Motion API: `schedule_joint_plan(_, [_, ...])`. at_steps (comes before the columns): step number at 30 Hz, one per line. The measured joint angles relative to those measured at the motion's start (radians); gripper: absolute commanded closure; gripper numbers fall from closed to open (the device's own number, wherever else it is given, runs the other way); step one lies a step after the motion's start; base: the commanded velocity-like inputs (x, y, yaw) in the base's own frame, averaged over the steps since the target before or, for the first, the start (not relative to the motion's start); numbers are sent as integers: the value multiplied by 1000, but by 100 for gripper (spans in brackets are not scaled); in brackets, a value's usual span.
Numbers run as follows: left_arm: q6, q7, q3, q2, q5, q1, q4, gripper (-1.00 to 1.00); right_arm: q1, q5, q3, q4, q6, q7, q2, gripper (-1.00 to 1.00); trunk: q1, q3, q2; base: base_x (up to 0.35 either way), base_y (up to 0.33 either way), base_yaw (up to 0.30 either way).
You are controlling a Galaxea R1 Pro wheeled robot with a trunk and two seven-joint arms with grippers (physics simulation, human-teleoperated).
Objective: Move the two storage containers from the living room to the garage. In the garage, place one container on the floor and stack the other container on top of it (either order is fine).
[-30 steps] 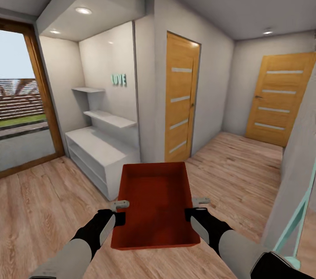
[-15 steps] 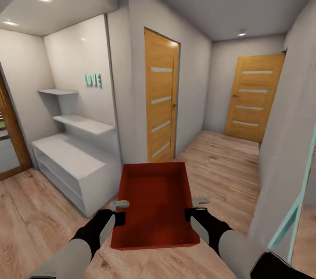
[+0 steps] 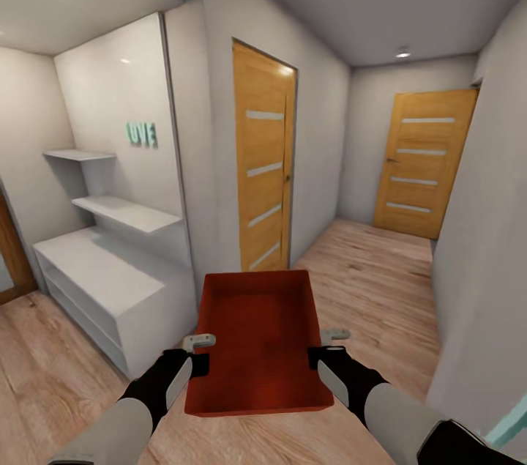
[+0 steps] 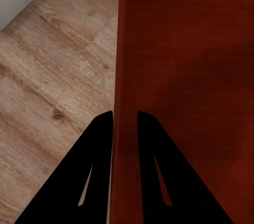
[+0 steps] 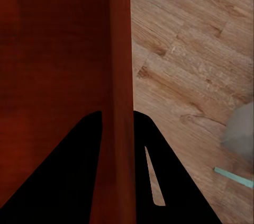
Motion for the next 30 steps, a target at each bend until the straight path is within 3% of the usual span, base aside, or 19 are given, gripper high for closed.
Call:
schedule_joint_plan(12, [0, 3, 0, -2, 0, 0, 0, 100, 0, -6, 5, -1, -1, 1, -3, 100, 0, 0, 0, 323, 0, -12])
schedule_joint_plan(30, [0, 2, 0, -1, 0, 0, 1, 100, 0, -4, 2, -1, 0, 0, -2, 100, 0, 0, 0, 323, 0, -230])
